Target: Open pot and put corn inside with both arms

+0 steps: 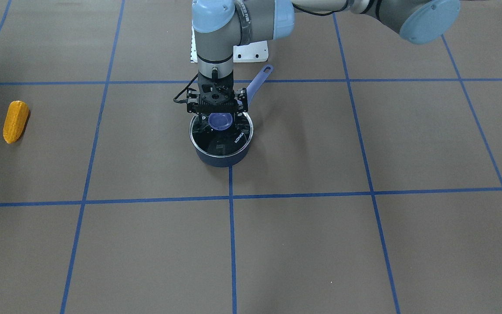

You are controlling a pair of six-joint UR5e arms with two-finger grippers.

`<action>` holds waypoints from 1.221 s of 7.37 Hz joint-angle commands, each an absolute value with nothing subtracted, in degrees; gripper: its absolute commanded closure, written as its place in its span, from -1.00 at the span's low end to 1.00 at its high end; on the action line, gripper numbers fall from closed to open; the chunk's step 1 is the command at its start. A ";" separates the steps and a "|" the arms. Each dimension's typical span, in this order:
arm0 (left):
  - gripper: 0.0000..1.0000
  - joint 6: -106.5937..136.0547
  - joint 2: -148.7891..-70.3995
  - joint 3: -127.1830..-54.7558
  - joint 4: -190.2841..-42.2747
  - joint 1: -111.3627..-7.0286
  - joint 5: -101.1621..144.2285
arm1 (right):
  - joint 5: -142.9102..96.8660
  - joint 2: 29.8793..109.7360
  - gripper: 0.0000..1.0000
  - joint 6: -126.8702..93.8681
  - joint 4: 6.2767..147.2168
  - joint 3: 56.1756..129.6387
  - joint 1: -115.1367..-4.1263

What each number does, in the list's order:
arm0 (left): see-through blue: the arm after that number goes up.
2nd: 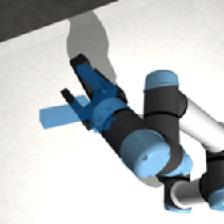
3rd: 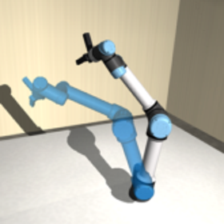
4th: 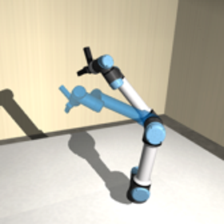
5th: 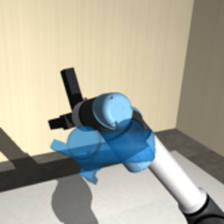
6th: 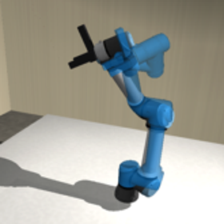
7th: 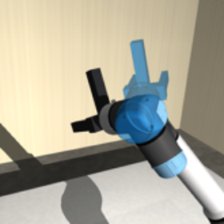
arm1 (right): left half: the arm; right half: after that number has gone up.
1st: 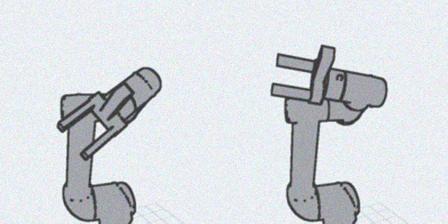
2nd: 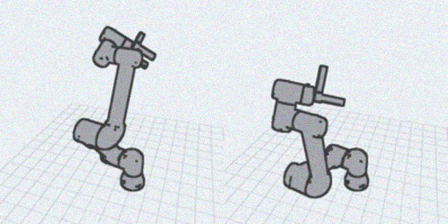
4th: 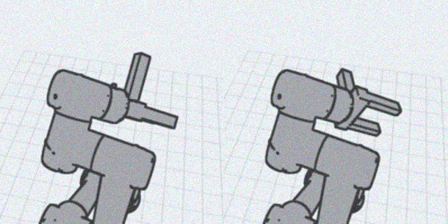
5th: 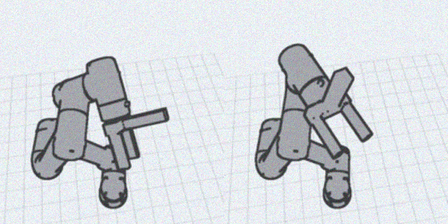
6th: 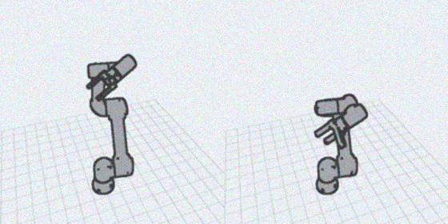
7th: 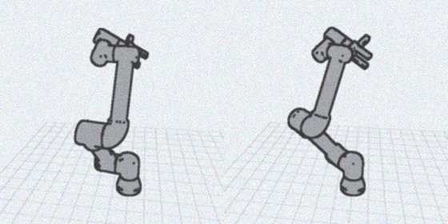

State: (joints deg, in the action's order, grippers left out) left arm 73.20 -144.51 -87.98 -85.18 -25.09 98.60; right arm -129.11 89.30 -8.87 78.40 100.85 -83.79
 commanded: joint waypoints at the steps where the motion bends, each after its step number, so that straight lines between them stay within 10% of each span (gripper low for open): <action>1: -0.18 73.21 -144.58 -87.98 -85.17 -25.05 98.61 | -129.11 89.30 -1.00 -8.79 78.40 100.81 -83.76; 4: 0.64 72.78 -143.54 -92.52 -84.12 -26.10 98.70 | -129.20 89.03 -1.00 -8.88 78.40 100.81 -83.76; 9: 0.82 44.29 -119.16 -113.87 -82.52 -40.47 109.12 | -129.20 89.03 -1.00 -8.96 78.40 100.90 -83.50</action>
